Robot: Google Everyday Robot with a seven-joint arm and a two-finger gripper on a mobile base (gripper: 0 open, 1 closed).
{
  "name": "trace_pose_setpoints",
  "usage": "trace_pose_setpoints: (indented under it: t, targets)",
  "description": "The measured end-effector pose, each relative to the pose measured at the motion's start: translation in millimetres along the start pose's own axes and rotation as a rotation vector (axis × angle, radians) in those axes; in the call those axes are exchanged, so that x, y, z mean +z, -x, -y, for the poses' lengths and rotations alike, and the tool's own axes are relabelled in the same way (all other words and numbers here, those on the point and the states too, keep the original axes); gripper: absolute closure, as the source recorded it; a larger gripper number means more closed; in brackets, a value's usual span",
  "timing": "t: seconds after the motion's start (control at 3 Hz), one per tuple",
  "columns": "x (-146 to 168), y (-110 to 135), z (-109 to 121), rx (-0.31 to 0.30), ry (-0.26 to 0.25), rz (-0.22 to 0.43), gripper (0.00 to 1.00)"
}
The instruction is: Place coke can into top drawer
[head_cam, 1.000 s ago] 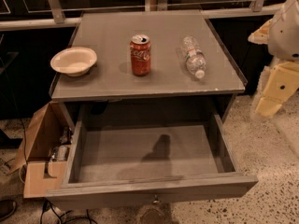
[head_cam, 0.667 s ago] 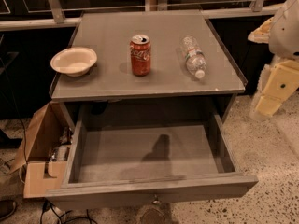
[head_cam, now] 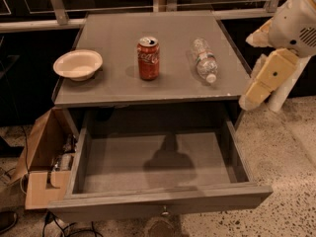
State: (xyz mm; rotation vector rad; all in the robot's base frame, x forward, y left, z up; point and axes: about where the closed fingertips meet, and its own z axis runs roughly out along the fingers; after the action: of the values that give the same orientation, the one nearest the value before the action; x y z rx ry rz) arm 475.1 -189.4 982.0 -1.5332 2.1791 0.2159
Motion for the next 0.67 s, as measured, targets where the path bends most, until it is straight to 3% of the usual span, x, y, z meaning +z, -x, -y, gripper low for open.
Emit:
trace_pose_setpoints:
  t: [0.33,0.67]
  targets:
    - [9.7,12.1,3.5,0.008,0.045,0.036,0.00]
    - [10.5,13.1,3.8,0.008,0.048,0.039,0.00]
